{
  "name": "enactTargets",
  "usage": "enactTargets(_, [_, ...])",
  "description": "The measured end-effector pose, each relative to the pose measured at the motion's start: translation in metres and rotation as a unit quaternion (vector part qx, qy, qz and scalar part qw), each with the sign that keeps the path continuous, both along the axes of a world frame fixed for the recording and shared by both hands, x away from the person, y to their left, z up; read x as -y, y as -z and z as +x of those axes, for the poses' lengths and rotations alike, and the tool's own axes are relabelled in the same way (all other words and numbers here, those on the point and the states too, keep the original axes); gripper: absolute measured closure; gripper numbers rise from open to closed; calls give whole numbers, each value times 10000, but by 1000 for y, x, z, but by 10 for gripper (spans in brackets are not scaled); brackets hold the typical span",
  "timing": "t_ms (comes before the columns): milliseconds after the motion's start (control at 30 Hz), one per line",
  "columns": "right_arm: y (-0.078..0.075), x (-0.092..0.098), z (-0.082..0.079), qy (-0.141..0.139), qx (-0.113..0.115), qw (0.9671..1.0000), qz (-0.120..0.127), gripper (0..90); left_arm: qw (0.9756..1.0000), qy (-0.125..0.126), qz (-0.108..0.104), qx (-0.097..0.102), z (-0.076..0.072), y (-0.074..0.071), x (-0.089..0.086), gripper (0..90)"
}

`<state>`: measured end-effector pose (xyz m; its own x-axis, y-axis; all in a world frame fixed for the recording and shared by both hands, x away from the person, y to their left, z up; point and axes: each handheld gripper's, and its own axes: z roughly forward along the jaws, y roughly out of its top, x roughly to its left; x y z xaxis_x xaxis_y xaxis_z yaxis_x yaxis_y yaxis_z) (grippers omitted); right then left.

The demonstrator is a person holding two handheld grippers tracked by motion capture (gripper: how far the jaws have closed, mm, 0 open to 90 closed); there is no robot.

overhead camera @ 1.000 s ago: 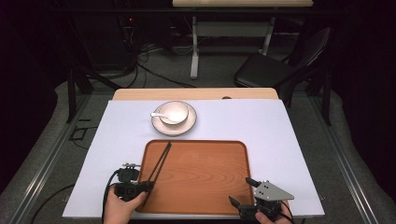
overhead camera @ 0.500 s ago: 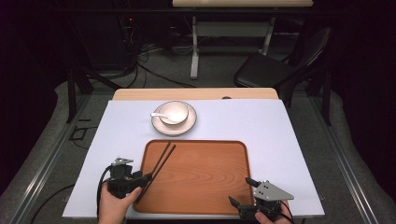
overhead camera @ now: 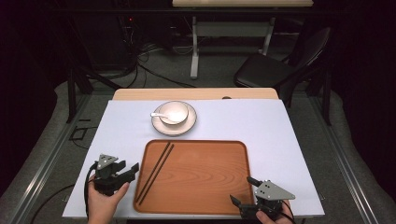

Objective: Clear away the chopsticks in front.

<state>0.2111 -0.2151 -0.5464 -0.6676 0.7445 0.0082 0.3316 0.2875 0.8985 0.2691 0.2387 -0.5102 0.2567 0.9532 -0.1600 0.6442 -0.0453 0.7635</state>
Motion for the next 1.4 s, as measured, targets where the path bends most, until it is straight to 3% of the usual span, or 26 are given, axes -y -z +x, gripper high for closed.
enactTargets(267, [-1,2,1,18,9,10000,-11,147,9998,-117,-144,52,2,15,-10,450])
enactTargets(467, [0,4,2,34,-23,10000,29,147,9999,-105,-80,-53,4,21,-6,451])
enactTargets(633, [1,3,3,11,-48,10000,20,147,9996,-155,105,-218,8,28,-1,450])
enactTargets(1200, [2,4,4,15,-122,9999,69,147,9992,-237,-79,-314,11,30,-5,440])
enactTargets(1400, [2,4,4,11,-132,9999,71,147,9990,-303,-31,-315,11,32,-6,404])
